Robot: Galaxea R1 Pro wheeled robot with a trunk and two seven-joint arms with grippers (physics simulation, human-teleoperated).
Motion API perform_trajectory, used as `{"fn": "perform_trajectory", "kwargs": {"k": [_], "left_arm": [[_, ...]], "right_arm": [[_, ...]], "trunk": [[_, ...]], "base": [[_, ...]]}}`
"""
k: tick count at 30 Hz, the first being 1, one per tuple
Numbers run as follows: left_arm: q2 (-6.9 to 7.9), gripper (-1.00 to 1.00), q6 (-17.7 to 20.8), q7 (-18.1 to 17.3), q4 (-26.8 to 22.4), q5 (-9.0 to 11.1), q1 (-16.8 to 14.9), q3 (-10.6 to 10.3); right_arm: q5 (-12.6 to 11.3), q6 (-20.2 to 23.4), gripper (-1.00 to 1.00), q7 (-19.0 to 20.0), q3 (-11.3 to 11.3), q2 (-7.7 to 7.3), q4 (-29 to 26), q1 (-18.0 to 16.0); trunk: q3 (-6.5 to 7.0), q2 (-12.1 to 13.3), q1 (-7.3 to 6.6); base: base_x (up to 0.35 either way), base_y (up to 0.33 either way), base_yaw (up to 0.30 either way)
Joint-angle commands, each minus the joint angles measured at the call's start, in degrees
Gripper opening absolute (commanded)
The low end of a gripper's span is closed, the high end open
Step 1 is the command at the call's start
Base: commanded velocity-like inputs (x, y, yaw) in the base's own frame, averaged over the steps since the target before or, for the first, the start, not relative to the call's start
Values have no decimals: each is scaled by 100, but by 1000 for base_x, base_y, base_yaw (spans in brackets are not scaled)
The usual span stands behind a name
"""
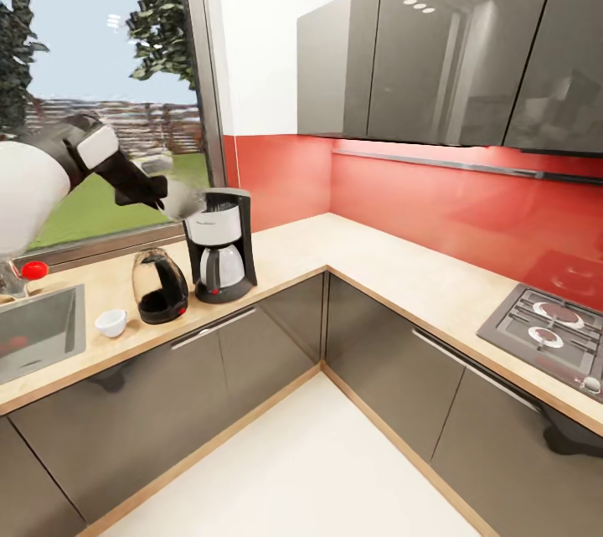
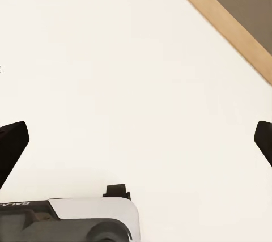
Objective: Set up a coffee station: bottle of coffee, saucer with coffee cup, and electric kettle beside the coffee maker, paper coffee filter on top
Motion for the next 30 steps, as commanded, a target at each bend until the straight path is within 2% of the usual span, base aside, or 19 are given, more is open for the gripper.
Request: {"fn": "perform_trajectory", "kwargs": {"k": [1,5,6,11,15,22,26,30], "left_arm": [[6,-100,8,-20,14,7,91,14],[26,-100,19,-21,27,-2,254,4],[91,-100,24,-12,35,-6,172,8],[97,-100,52,46,44,-7,-549,-55],[136,-100,52,31,37,-8,-248,-37],[126,-100,47,-39,23,10,-198,25],[185,-100,44,-441,19,172,-38,405],[204,-100,39,-539,14,221,2,530]], "right_arm": [[3,-13,100,-2,-7,1,-3,-2],[3,-13,100,-2,-7,1,-3,-2],[3,-13,100,-2,-7,1,3,-2],[6,-13,100,-2,-7,1,5,-2],[11,-13,100,-2,-2,1,6,-2],[10,-13,100,-2,1,1,6,-2],[7,-14,100,-2,2,1,6,-2],[4,-13,100,-2,2,1,3,-2]], "trunk": [[-11,-13,3],[-11,-13,3],[-11,-13,3],[-11,-13,3],[-11,-13,3],[-11,-13,3],[-11,-13,3],[-11,-13,3]], "base": [[0,0,0],[0,0,0],[0,0,0],[0,0,0],[0,0,0],[0,0,0],[0,0,0],[0,0,0]]}}
